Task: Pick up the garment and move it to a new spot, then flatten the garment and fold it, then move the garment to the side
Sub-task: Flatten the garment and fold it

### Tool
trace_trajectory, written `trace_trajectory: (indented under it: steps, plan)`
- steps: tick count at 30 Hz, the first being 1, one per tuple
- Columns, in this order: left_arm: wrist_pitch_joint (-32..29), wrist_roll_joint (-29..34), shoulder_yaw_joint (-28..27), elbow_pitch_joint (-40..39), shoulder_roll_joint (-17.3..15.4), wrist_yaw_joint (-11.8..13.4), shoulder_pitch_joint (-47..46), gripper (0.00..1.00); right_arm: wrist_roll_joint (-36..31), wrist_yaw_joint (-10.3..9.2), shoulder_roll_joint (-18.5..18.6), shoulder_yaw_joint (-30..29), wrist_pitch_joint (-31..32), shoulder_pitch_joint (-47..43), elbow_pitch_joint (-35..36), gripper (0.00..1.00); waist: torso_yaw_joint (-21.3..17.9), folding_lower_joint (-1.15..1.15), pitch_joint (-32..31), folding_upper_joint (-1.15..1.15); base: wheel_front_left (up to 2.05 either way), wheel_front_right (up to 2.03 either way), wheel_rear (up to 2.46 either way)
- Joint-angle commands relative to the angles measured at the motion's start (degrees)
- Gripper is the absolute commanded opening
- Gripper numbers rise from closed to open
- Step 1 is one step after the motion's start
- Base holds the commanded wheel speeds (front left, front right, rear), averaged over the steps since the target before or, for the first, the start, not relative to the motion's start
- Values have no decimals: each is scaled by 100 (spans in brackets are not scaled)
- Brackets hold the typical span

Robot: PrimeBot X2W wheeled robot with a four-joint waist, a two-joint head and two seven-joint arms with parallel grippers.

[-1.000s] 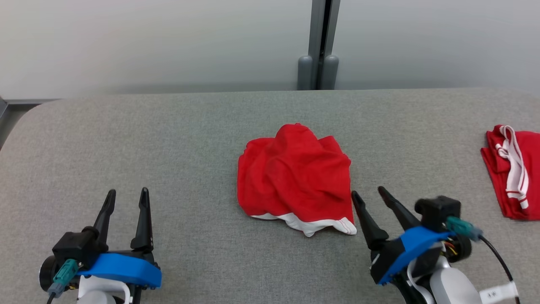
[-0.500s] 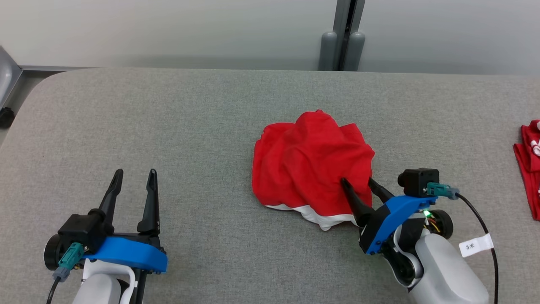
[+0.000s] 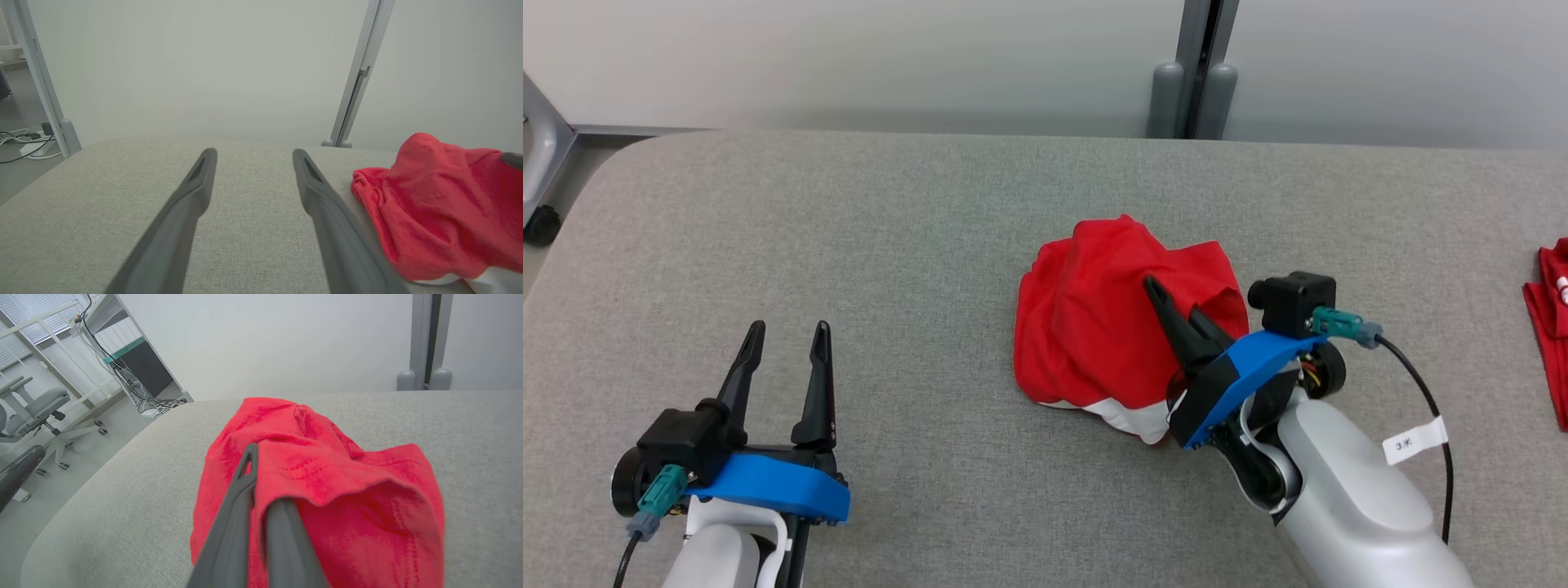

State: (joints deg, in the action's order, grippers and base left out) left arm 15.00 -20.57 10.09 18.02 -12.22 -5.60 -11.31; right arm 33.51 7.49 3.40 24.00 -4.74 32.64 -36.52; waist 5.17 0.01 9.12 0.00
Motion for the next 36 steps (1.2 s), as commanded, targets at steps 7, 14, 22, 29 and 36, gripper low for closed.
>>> trace_trajectory:
  steps: [7,14,22,29,36]
  plan:
    - [22,38,-64,-36,30,11,135,100,142,0,183,476,-46,500,848,0,-24,-1,-224,0,0,0,0]
    - [22,43,-87,-76,58,7,197,100,369,0,108,955,241,1393,1558,0,-12,-1,-297,0,0,0,0]
    - [23,72,-90,-63,91,-24,313,100,530,-1,181,852,111,1954,1894,0,58,-1,-462,0,0,0,0]
    - [23,51,-116,-106,171,-48,374,100,255,0,836,243,453,888,1521,0,97,-1,-471,0,0,0,0]
    - [23,88,-203,-169,190,-65,252,100,-153,0,1200,-457,462,177,991,0,-11,-1,-244,0,0,0,0]
